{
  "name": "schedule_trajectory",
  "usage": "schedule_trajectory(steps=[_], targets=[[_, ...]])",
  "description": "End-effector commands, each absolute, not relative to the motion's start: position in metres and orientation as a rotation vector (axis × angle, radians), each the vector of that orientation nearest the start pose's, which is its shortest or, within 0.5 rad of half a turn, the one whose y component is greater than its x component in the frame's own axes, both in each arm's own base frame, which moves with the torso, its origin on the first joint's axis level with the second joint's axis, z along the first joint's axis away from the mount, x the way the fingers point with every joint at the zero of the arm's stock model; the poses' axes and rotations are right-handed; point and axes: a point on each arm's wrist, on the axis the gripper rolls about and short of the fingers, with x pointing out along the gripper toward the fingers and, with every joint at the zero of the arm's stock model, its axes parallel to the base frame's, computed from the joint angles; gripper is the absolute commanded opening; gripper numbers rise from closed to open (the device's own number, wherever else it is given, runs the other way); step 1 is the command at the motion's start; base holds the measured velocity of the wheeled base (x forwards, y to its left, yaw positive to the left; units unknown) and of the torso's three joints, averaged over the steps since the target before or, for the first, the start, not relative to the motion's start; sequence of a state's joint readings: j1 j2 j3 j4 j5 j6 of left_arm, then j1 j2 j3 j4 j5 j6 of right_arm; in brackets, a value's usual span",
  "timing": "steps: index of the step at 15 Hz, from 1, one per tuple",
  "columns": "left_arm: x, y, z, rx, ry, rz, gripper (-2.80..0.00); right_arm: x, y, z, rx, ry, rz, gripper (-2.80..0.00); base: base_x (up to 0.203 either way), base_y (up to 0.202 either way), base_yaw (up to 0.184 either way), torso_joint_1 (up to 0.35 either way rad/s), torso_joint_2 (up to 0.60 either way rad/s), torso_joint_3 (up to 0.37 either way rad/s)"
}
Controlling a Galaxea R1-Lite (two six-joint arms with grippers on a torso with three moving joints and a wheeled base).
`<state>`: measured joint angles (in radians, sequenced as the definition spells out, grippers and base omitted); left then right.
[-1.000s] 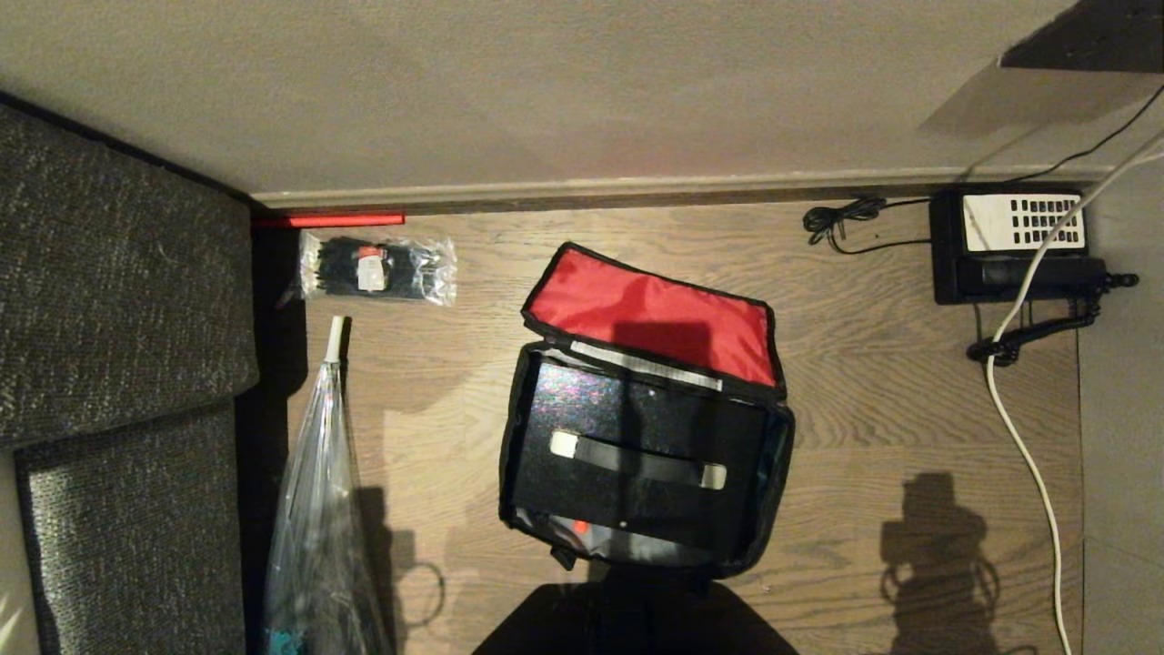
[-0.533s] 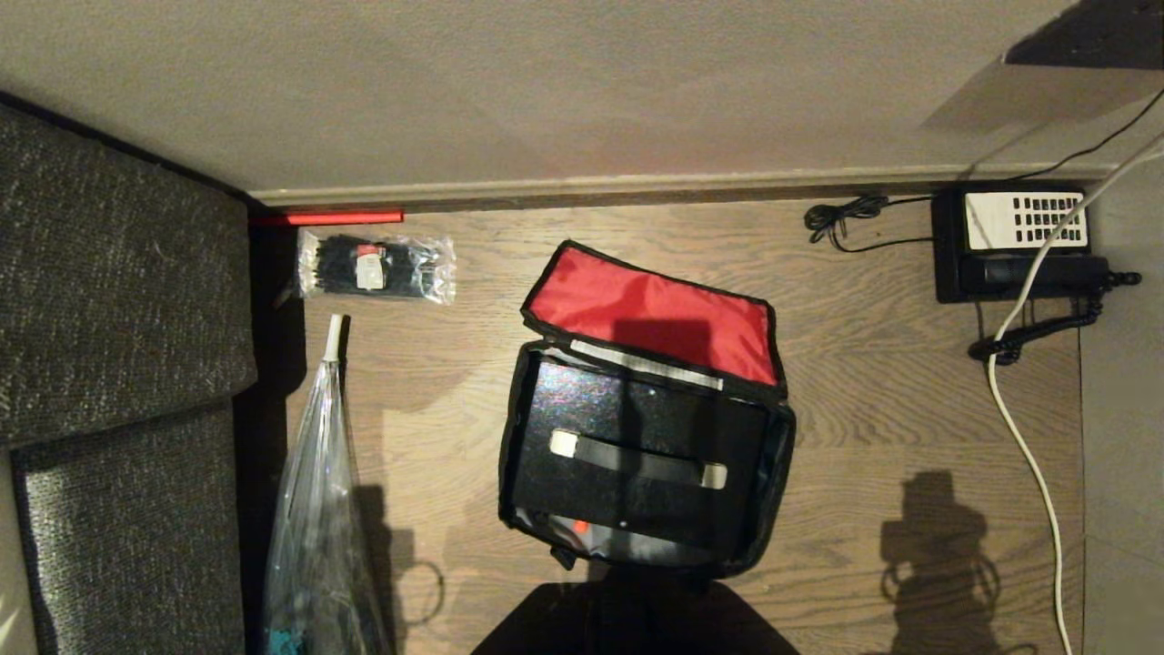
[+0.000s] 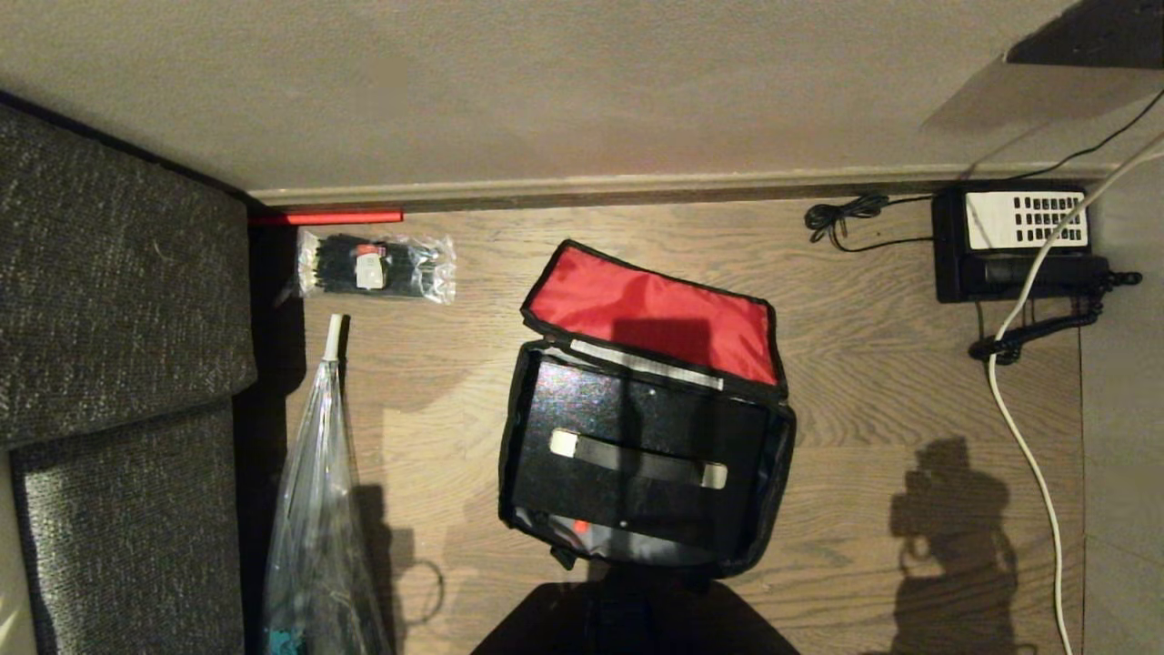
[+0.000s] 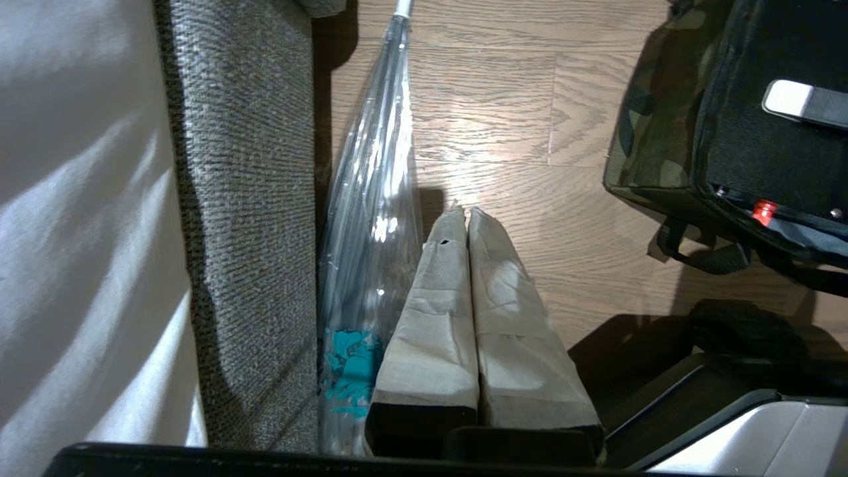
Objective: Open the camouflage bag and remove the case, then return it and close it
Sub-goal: Close the top of the storage box
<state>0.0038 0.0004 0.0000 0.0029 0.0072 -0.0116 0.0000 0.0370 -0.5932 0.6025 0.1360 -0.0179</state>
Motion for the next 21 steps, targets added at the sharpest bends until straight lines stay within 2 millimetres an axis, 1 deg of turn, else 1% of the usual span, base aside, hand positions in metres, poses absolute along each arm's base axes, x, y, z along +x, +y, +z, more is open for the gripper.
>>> schedule_trajectory(steps=[1, 2, 3, 4, 6, 7, 8, 9, 11, 12, 13, 14, 15, 17, 20, 21], targets=[[-0.023, 0.000, 0.074, -0.012, 0.004, 0.012, -2.80, -0.087, 0.003, 0.172, 0.031, 0.244, 0.140, -2.80, 0.000, 0.000, 0.000, 0.000, 0.00, 0.000], [-0.023, 0.000, 0.074, -0.012, 0.004, 0.012, -2.80, -0.074, 0.003, 0.187, 0.083, 0.316, 0.136, -2.80, 0.000, 0.000, 0.000, 0.000, 0.00, 0.000], [-0.023, 0.000, 0.074, -0.012, 0.005, 0.012, -2.80, -0.051, 0.004, 0.203, 0.142, 0.420, 0.140, -2.80, 0.000, 0.000, 0.000, 0.000, 0.00, 0.000], [-0.023, 0.000, 0.074, -0.012, 0.005, 0.012, -2.80, -0.023, 0.004, 0.215, 0.197, 0.519, 0.147, -2.80, 0.000, 0.000, 0.000, 0.000, 0.00, 0.000], [-0.023, 0.000, 0.074, -0.012, 0.005, 0.012, -2.80, 0.044, 0.005, 0.232, 0.313, 0.648, 0.155, -2.80, 0.000, 0.000, 0.000, 0.000, 0.00, 0.000], [-0.023, 0.000, 0.074, -0.012, 0.005, 0.012, -2.80, 0.078, 0.006, 0.235, 0.370, 0.677, 0.153, -2.80, 0.000, 0.000, 0.000, 0.000, 0.00, 0.000], [-0.023, 0.000, 0.074, -0.012, 0.005, 0.012, -2.80, 0.115, 0.007, 0.234, 0.430, 0.694, 0.153, -2.80, 0.000, 0.000, 0.000, 0.000, 0.00, 0.000], [-0.023, 0.000, 0.074, -0.012, 0.005, 0.012, -2.80, 0.151, 0.007, 0.228, 0.485, 0.698, 0.157, -2.80, 0.000, 0.000, 0.000, 0.000, 0.00, 0.000], [-0.023, 0.000, 0.074, -0.012, 0.003, 0.012, -2.80, 0.215, 0.008, 0.205, 0.580, 0.673, 0.166, -2.80, 0.000, 0.000, 0.000, 0.000, 0.00, 0.000], [-0.023, 0.000, 0.074, -0.012, 0.005, 0.012, -2.80, 0.244, 0.009, 0.196, 0.642, 0.603, 0.192, -2.80, 0.000, 0.000, 0.000, 0.000, 0.00, 0.000], [-0.023, 0.000, 0.074, -0.012, 0.005, 0.012, -2.80, 0.266, 0.010, 0.195, 0.711, 0.499, 0.247, -2.80, 0.000, 0.000, 0.000, 0.000, 0.00, 0.000], [-0.023, 0.000, 0.074, -0.012, 0.005, 0.012, -2.80, 0.285, 0.011, 0.191, 0.805, 0.440, 0.305, -2.80, 0.000, 0.000, 0.000, 0.000, 0.00, 0.000], [-0.023, 0.000, 0.074, -0.012, 0.005, 0.012, -2.80, 0.300, 0.012, 0.182, 0.906, 0.430, 0.342, -2.80, 0.000, 0.000, 0.000, 0.000, 0.00, 0.000], [-0.023, 0.000, 0.074, -0.012, 0.005, 0.012, -2.80, 0.315, 0.017, 0.167, 1.013, 0.466, 0.373, -2.80, 0.000, 0.000, 0.000, 0.000, 0.00, 0.000], [-0.023, 0.000, 0.074, -0.012, 0.005, 0.012, -2.80, 0.325, 0.029, 0.150, 1.036, 0.509, 0.395, -2.80, 0.000, 0.000, 0.000, 0.000, 0.00, 0.000], [-0.023, 0.000, 0.074, -0.012, 0.005, 0.012, -2.80, 0.329, 0.031, 0.145, 1.071, 0.517, 0.390, -0.21, 0.000, 0.000, 0.000, 0.000, 0.00, 0.000]])
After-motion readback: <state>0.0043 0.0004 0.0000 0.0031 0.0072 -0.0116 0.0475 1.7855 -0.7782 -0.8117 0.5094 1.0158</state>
